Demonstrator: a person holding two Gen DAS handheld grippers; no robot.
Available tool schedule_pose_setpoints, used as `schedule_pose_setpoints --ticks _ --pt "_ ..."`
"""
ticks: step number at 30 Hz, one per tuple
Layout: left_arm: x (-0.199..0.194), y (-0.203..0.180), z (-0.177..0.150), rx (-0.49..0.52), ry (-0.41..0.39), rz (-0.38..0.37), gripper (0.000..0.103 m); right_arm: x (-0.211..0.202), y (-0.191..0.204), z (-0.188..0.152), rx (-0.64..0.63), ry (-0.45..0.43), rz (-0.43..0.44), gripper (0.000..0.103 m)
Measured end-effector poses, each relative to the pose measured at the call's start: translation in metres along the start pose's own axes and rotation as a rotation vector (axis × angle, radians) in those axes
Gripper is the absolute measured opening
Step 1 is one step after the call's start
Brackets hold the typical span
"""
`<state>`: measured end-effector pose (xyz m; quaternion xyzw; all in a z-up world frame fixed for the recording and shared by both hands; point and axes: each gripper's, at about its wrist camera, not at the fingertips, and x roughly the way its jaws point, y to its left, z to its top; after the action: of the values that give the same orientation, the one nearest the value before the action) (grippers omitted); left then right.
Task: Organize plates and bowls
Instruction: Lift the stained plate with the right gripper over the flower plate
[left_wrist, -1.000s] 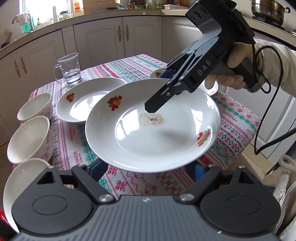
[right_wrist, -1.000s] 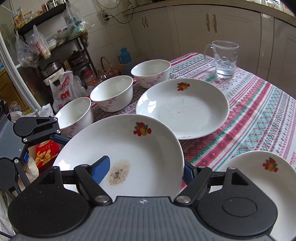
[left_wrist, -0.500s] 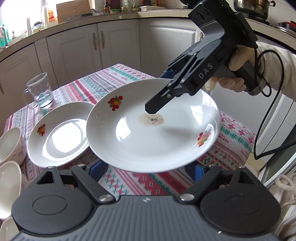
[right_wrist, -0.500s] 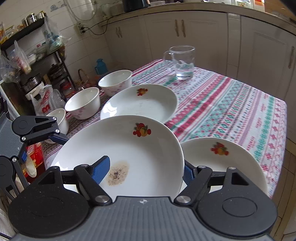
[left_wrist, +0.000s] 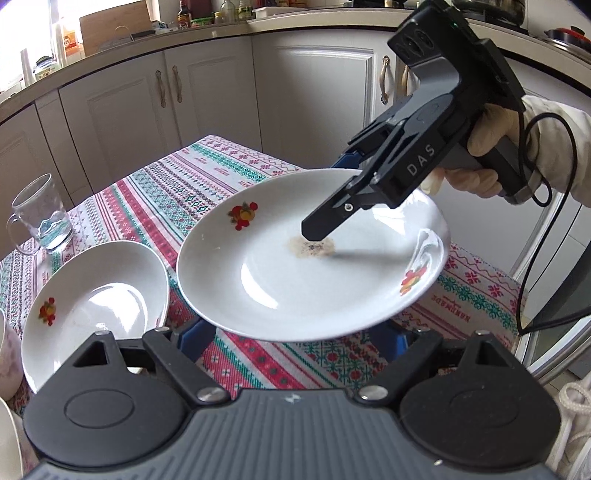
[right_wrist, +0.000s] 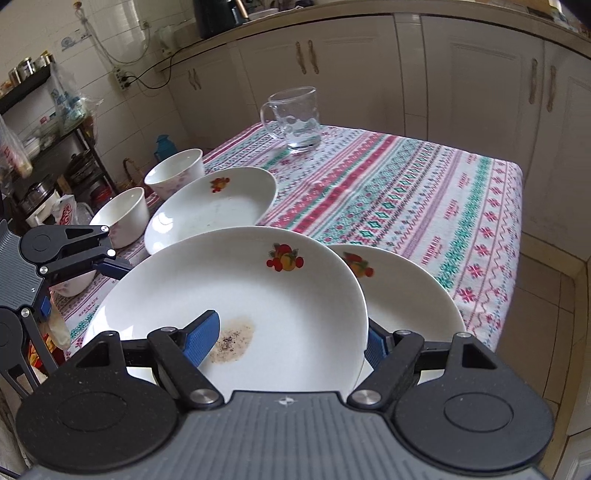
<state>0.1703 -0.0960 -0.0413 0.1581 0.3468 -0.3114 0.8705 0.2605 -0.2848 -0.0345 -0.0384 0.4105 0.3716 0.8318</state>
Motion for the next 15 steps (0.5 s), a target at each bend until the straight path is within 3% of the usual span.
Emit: schedule_pose_setpoints --ticks 15 --pt "0.023 0.000 0.012 0.085 -0.003 0.033 0.090 0.002 -0.020 -0.015 0.040 -0.004 -0.006 0.084"
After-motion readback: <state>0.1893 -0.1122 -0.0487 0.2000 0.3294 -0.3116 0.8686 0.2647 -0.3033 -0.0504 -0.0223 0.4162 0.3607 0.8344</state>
